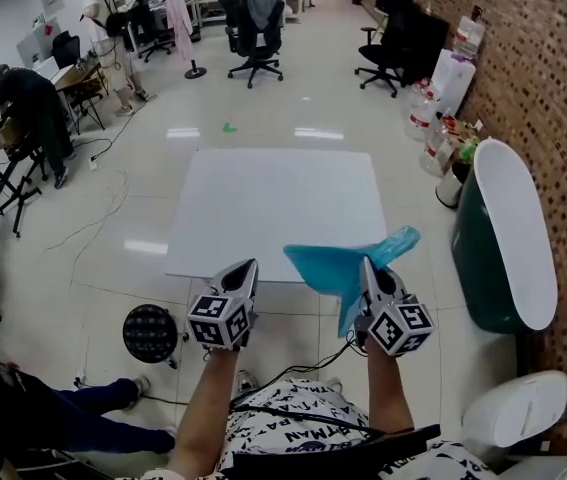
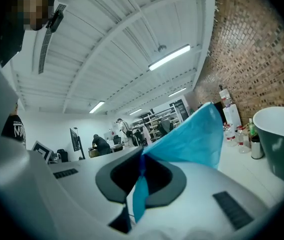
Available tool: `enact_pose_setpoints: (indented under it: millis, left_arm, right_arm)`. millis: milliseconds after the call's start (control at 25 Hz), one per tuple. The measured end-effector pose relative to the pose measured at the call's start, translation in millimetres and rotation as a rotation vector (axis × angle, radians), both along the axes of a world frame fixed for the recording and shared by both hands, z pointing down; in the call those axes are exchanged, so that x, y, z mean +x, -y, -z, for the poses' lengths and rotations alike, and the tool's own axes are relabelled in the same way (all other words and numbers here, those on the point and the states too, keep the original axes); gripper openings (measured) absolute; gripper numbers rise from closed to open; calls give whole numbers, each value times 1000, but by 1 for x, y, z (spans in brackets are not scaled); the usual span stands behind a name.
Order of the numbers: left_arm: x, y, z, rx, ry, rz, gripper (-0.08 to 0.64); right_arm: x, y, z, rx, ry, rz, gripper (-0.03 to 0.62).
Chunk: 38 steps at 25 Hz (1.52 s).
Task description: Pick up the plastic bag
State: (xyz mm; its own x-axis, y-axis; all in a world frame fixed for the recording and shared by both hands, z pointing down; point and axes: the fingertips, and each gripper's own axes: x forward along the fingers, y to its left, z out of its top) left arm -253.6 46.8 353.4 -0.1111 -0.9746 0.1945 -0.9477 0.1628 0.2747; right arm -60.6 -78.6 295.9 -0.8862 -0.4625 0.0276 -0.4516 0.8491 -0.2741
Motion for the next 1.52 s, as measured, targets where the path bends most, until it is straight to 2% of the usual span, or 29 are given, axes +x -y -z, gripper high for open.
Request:
enact_pose_setpoints:
  millis: [440, 680, 880, 1040, 1280, 1520]
  left_arm:
    - [-11, 1, -4, -16, 12, -21, 0]
    - [-5, 9, -5, -18, -25, -16, 0]
    - [-3, 13, -6, -28, -40, -30, 0]
    - [5, 19, -20, -51, -54, -39, 0]
    - [19, 31, -36, -80, -98, -35, 0]
    - [29, 53, -55, -97, -147, 5, 0]
  right_arm:
    - [-16, -1, 10, 17, 3, 8, 8]
    - [-7, 6, 10, 10, -2, 3, 8]
    - [4, 20, 14, -47, 38, -1, 8]
    - [31, 64, 24, -58, 37, -35, 8]
    - [57, 164, 58, 23, -66, -94, 8]
    - [44, 263, 110, 125, -115, -98, 8]
